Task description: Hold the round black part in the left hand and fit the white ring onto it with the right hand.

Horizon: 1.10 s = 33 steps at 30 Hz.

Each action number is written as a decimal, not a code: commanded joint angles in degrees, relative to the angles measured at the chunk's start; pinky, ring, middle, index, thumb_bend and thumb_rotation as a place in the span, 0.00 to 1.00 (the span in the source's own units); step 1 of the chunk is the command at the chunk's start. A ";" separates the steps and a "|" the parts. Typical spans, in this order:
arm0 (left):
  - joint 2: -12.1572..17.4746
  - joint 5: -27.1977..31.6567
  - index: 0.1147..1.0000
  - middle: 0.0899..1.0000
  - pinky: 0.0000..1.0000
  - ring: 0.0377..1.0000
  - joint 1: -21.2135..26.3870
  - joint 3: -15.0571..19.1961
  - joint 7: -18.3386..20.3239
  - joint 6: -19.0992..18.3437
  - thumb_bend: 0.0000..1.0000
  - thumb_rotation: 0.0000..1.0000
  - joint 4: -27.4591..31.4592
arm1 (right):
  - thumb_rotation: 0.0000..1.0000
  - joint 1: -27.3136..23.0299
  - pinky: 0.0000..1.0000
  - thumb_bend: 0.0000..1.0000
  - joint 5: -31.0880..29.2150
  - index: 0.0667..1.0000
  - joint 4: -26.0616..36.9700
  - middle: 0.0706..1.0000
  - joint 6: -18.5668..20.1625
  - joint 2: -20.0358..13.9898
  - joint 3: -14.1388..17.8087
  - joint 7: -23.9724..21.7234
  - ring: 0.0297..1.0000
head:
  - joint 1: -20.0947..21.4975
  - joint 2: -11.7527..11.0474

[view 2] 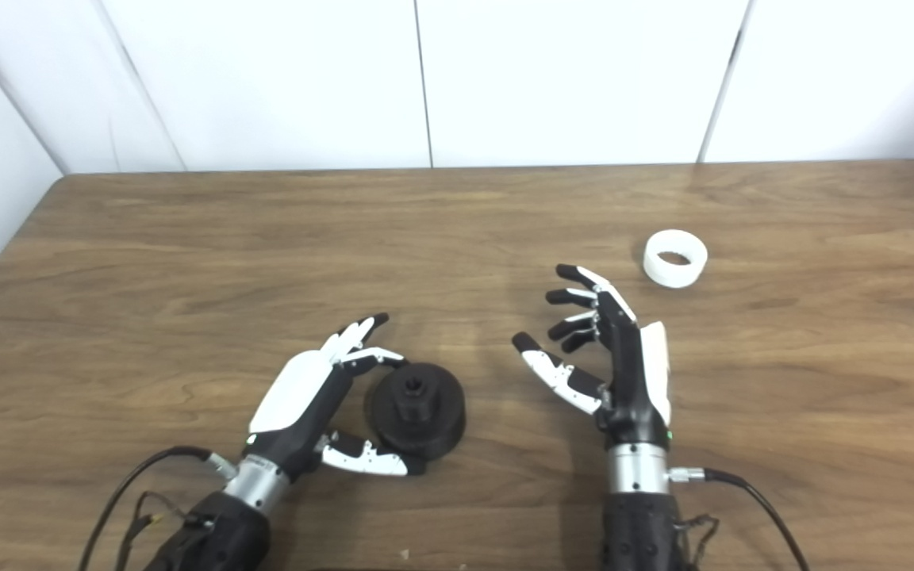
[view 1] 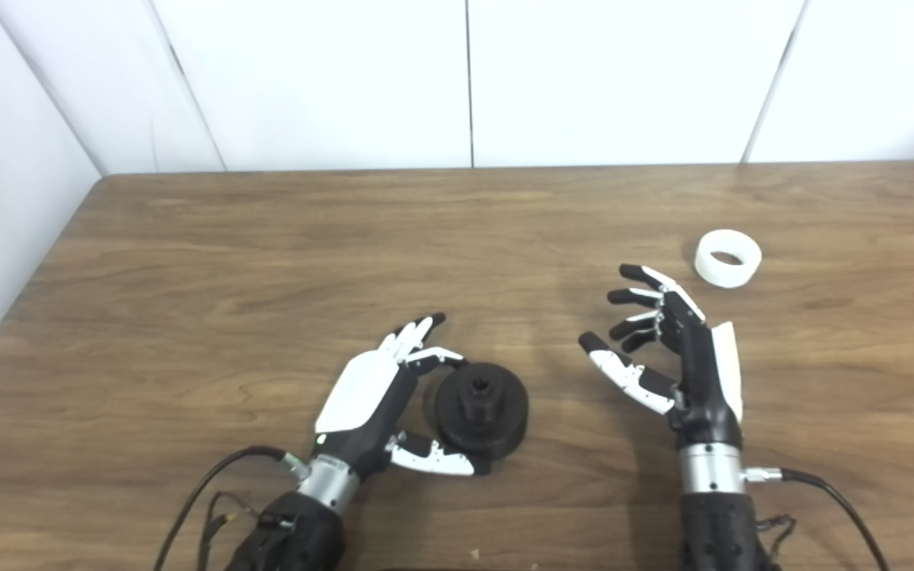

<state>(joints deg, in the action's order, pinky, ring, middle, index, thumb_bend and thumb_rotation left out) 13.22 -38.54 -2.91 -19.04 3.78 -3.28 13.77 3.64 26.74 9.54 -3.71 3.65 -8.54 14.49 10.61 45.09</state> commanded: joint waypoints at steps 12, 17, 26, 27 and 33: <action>3.07 4.17 0.56 1.00 1.00 1.00 0.12 4.89 0.26 5.53 0.87 0.28 -0.63 | 0.20 0.86 0.38 0.61 3.71 0.73 -2.33 0.64 -0.34 5.62 -3.43 4.98 0.47 | 15.58 -2.89; 3.08 4.86 0.55 1.00 1.00 1.00 0.20 5.59 0.64 6.26 0.88 0.29 -0.95 | 0.20 0.56 0.38 0.61 3.79 0.72 -2.96 0.63 -0.65 5.53 -3.68 5.63 0.47 | 15.81 -3.01; 3.09 5.56 0.55 1.00 1.00 1.00 0.16 6.14 1.55 6.30 0.89 0.29 -0.38 | 0.24 -1.06 0.40 0.61 6.12 0.71 -0.99 0.64 1.09 3.67 -2.70 5.22 0.51 | 16.57 -3.41; 3.11 5.59 0.55 1.00 1.00 1.00 0.17 6.17 1.59 6.31 0.88 0.29 -0.35 | 0.23 -1.54 0.41 0.60 6.51 0.70 -0.68 0.65 1.17 3.13 -2.34 5.16 0.53 | 16.48 -3.38; 3.20 5.21 0.55 1.00 1.00 1.00 0.39 6.14 1.76 6.21 0.88 0.28 -0.43 | 0.25 -4.74 0.52 0.61 10.94 0.70 2.00 0.68 4.68 -1.41 -0.21 2.52 0.61 | 16.08 -3.34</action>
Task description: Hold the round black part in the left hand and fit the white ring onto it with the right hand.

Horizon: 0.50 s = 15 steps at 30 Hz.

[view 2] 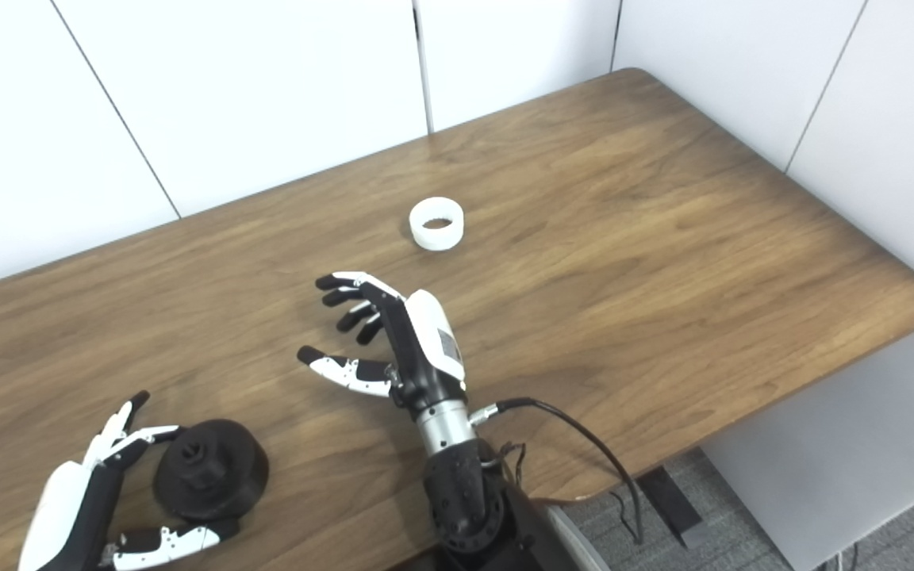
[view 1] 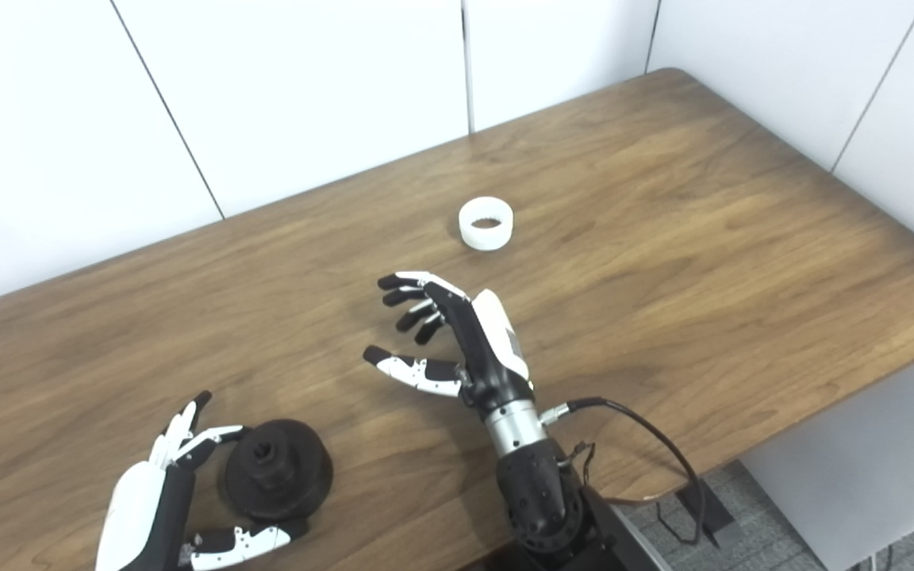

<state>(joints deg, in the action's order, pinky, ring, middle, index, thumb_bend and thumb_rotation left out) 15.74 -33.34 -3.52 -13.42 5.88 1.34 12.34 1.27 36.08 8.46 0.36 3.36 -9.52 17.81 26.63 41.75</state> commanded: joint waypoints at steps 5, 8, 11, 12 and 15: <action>0.43 0.27 0.55 1.00 1.00 1.00 1.03 0.46 -0.20 1.47 0.89 0.27 0.87 | 0.33 -5.02 0.62 0.66 5.06 0.75 6.16 0.79 6.43 -5.42 1.29 -6.64 0.74 | 0.36 -0.16; 0.30 -0.12 0.55 1.00 1.00 1.00 1.10 0.26 -0.25 1.54 0.89 0.27 0.81 | 0.37 -6.36 0.67 0.68 7.72 0.77 7.61 0.85 9.48 -7.90 1.14 -9.51 0.82 | 0.26 -0.25; 0.14 -0.14 0.55 1.00 1.00 1.00 1.23 0.16 -0.33 1.64 0.89 0.28 0.52 | 0.41 -7.89 0.71 0.69 10.81 0.78 8.10 0.88 11.15 -9.99 1.42 -10.65 0.86 | 0.09 -0.40; 0.10 -0.10 0.55 1.00 1.00 1.00 1.27 0.13 -0.29 1.58 0.89 0.28 0.46 | 0.41 -8.35 0.73 0.70 11.38 0.78 8.23 0.89 11.60 -10.42 1.62 -11.00 0.87 | 0.05 -0.43; -0.01 -0.01 0.55 1.00 1.00 1.00 1.36 0.09 -0.22 1.44 0.89 0.28 0.31 | 0.42 -9.57 0.77 0.70 12.29 0.78 8.35 0.91 12.27 -11.63 2.11 -11.73 0.90 | -0.02 -0.50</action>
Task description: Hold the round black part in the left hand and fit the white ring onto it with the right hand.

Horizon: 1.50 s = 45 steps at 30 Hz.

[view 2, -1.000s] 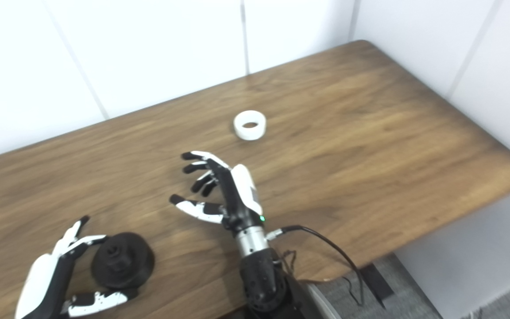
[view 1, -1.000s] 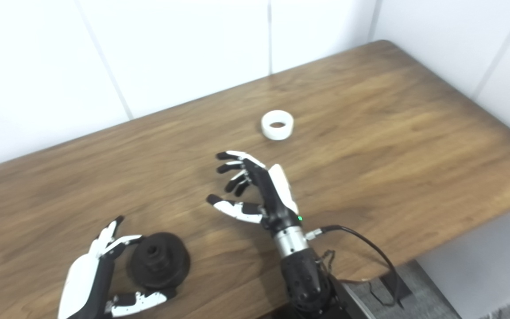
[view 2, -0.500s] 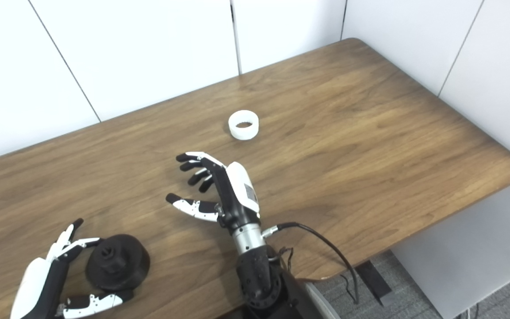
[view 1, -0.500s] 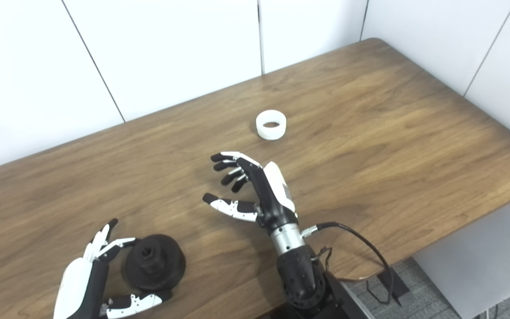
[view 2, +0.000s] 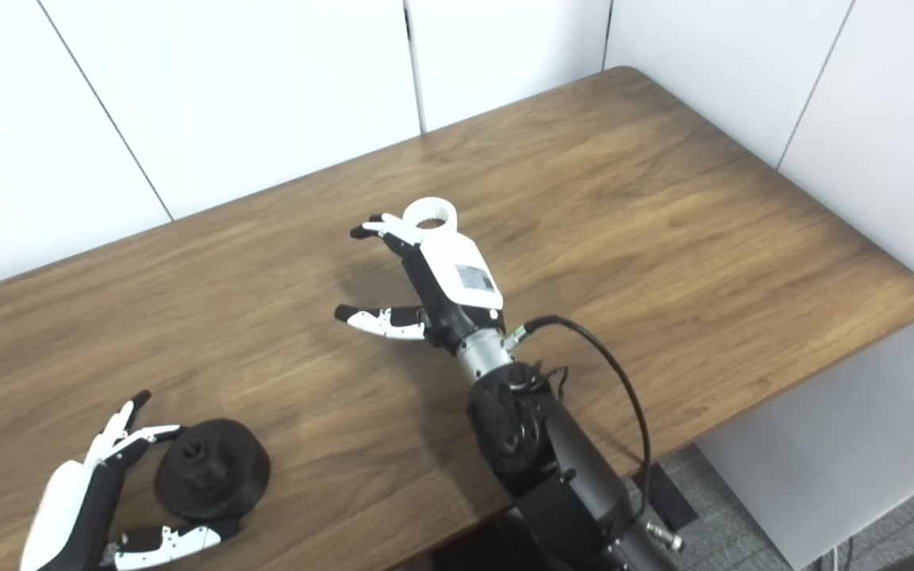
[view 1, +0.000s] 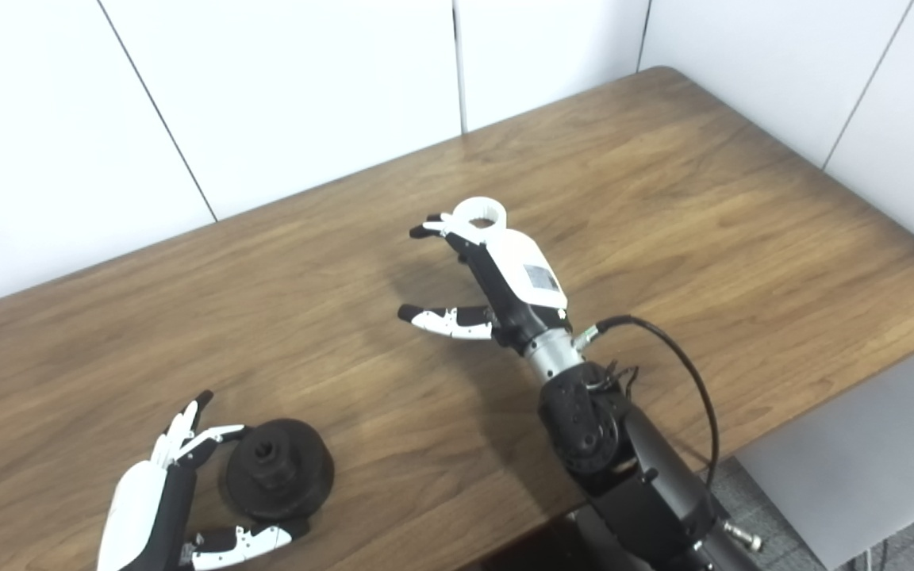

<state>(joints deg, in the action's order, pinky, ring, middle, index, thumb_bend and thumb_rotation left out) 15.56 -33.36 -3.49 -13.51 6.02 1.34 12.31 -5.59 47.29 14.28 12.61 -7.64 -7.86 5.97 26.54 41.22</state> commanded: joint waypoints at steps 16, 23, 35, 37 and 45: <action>0.42 0.03 0.55 1.00 1.00 1.00 1.25 0.43 -0.39 1.67 0.89 0.29 0.32 | 0.50 -10.61 0.93 0.72 4.42 0.89 -3.15 0.99 5.15 -4.37 1.90 -3.24 0.99 | -1.11 0.14; 0.29 0.19 0.55 1.00 1.00 1.00 1.20 0.40 -0.35 1.74 0.88 0.28 0.54 | 0.52 -14.79 0.98 0.76 5.78 0.92 -7.91 1.00 8.06 -7.36 1.24 -6.05 1.00 | -1.58 0.36; 0.20 0.03 0.55 1.00 1.00 1.00 0.69 0.29 -0.36 1.65 0.88 0.27 1.15 | 0.58 -19.01 0.96 0.87 5.94 0.93 -15.78 1.00 13.47 -10.14 1.00 -9.28 1.00 | -2.15 0.80; 0.15 -0.22 0.55 1.00 1.00 1.00 0.60 0.20 -0.29 1.47 0.88 0.26 1.37 | 0.64 -19.16 0.96 0.92 5.60 0.93 -17.11 1.00 13.76 -10.45 1.11 -8.86 1.00 | -2.25 0.88; 0.29 0.00 0.55 1.00 1.00 1.00 0.38 0.35 -0.18 1.41 0.88 0.28 1.61 | 0.71 -19.12 0.97 0.95 6.23 0.92 -19.50 1.00 14.25 -11.22 1.25 -10.75 1.00 | -2.56 1.10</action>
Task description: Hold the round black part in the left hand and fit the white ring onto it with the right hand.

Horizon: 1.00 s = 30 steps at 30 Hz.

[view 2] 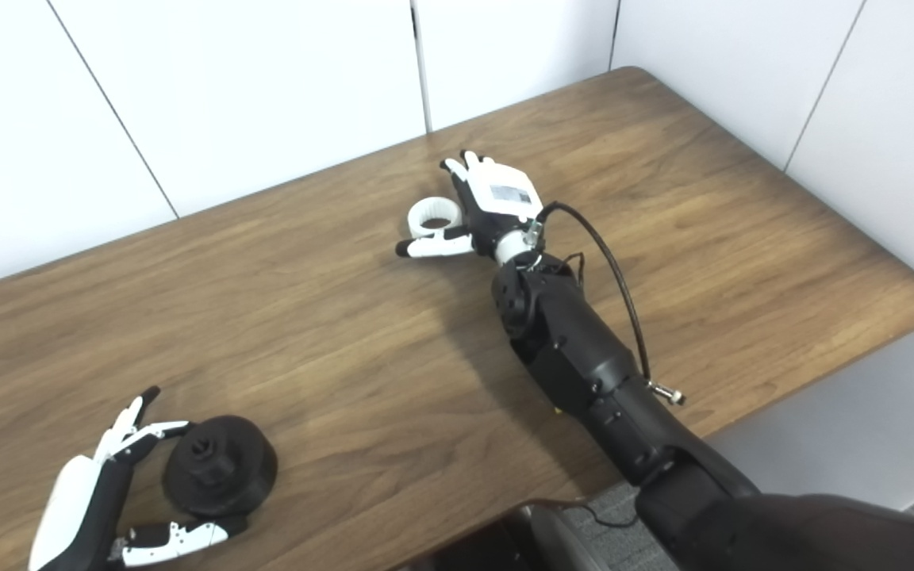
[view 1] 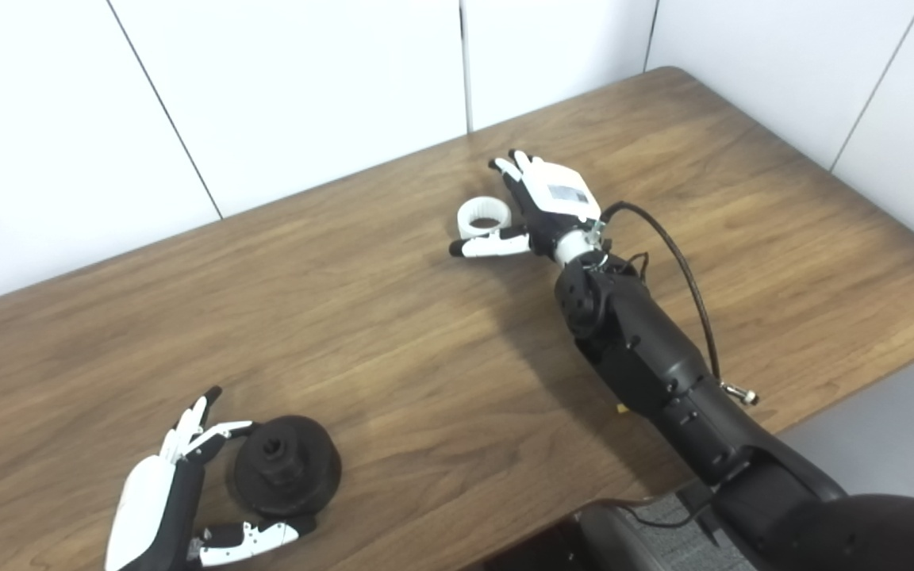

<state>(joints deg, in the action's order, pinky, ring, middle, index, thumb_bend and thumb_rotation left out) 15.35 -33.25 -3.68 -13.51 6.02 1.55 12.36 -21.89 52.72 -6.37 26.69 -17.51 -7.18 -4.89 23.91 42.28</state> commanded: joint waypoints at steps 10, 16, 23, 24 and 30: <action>0.73 -0.13 0.55 1.00 1.00 1.00 0.50 0.63 0.29 0.73 0.87 0.27 2.14 | 0.66 -2.94 0.96 0.94 1.86 0.85 0.09 1.00 0.19 -2.23 0.34 -1.79 1.00 | -0.25 0.32; 0.50 -0.23 0.55 1.00 1.00 1.00 0.54 0.79 0.42 0.86 0.88 0.27 2.10 | 0.60 -2.66 0.97 0.91 1.12 0.80 -0.19 1.00 0.11 -1.87 0.01 -0.89 1.00 | -0.56 0.52; 0.37 -0.52 0.55 1.00 1.00 1.00 0.43 0.78 0.50 0.87 0.88 0.29 2.37 | 0.42 -2.05 0.97 0.82 -1.26 0.68 -1.24 0.96 -1.79 -1.12 -0.03 3.27 0.98 | -0.99 0.85; 0.34 -0.59 0.55 1.00 1.00 1.00 0.41 0.74 0.54 0.78 0.87 0.29 2.41 | 0.40 -1.94 0.97 0.81 -1.71 0.66 -1.50 0.95 -2.40 -1.13 -0.09 4.25 0.98 | -1.01 0.85; 0.08 -0.99 0.55 1.00 1.00 1.00 0.43 0.52 0.62 0.60 0.87 0.29 2.51 | 0.35 -1.48 0.99 0.79 -3.64 0.62 -1.97 0.94 -4.13 -1.06 -0.31 7.66 0.97 | -1.36 0.98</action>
<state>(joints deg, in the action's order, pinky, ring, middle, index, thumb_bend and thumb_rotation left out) 15.31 -33.39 -4.06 -13.17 7.20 1.39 13.02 -21.84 49.25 -8.94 23.47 -18.17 -7.56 0.66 22.59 43.15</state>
